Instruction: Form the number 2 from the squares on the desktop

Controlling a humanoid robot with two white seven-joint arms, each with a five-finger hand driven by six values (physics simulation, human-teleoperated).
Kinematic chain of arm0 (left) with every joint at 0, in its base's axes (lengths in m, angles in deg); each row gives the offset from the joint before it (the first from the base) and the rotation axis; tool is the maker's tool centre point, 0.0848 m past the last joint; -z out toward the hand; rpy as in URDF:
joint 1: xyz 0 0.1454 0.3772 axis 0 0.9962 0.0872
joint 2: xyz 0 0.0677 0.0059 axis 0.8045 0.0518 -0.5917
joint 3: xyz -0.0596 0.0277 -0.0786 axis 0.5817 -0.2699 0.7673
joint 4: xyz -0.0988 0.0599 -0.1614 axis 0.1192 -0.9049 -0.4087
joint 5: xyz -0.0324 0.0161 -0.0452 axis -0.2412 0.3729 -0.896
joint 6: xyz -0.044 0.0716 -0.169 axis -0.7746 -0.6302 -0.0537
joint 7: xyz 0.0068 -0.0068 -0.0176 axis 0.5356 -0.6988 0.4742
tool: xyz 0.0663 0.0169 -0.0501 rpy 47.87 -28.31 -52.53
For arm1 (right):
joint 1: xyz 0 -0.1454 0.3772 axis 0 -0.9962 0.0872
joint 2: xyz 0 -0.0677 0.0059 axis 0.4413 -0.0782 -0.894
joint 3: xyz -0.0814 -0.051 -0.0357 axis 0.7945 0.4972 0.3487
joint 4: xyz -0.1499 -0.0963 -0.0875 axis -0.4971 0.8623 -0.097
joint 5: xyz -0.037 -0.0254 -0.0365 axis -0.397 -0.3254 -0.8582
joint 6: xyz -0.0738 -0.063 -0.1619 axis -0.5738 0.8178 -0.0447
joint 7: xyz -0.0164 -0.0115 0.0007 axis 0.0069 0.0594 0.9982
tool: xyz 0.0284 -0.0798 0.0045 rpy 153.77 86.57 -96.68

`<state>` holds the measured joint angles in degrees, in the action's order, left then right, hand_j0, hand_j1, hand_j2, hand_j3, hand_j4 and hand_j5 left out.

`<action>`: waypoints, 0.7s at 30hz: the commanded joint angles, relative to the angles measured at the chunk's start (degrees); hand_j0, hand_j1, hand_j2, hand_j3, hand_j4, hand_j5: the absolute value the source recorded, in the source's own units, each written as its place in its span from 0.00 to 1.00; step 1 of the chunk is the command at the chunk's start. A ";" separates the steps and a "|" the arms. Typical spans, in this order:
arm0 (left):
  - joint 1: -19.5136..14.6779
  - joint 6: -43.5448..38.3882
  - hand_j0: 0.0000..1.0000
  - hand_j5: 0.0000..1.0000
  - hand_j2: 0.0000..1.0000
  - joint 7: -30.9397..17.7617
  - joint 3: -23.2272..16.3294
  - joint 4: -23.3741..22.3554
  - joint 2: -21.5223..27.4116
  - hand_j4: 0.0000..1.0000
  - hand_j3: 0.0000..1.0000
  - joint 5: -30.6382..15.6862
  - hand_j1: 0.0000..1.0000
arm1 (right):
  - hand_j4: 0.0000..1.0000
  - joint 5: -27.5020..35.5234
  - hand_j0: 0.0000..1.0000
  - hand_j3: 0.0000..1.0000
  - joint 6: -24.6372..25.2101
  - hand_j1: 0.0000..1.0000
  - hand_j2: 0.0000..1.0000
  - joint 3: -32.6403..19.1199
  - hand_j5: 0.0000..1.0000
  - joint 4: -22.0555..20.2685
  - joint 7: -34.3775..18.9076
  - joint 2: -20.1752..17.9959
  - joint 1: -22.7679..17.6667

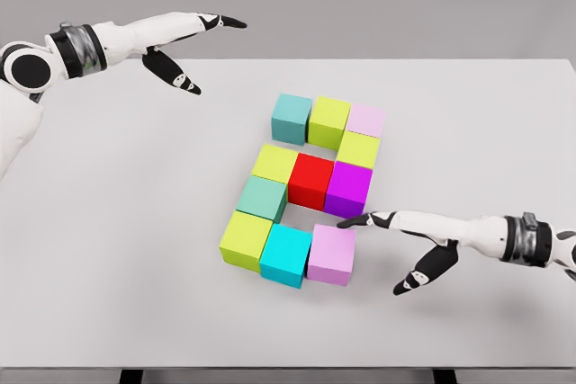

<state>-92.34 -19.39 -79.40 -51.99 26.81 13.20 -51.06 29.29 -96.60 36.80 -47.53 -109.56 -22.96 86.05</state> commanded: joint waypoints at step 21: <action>0.00 -0.16 1.00 1.00 1.00 0.03 0.10 -0.02 0.02 1.00 1.00 -0.43 1.00 | 1.00 0.34 1.00 1.00 0.10 1.00 1.00 0.17 1.00 -2.09 0.01 -0.66 -0.62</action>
<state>-92.34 -19.39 -79.40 -51.95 26.77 13.20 -51.06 29.14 -96.59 36.95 -49.58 -109.56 -23.51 85.52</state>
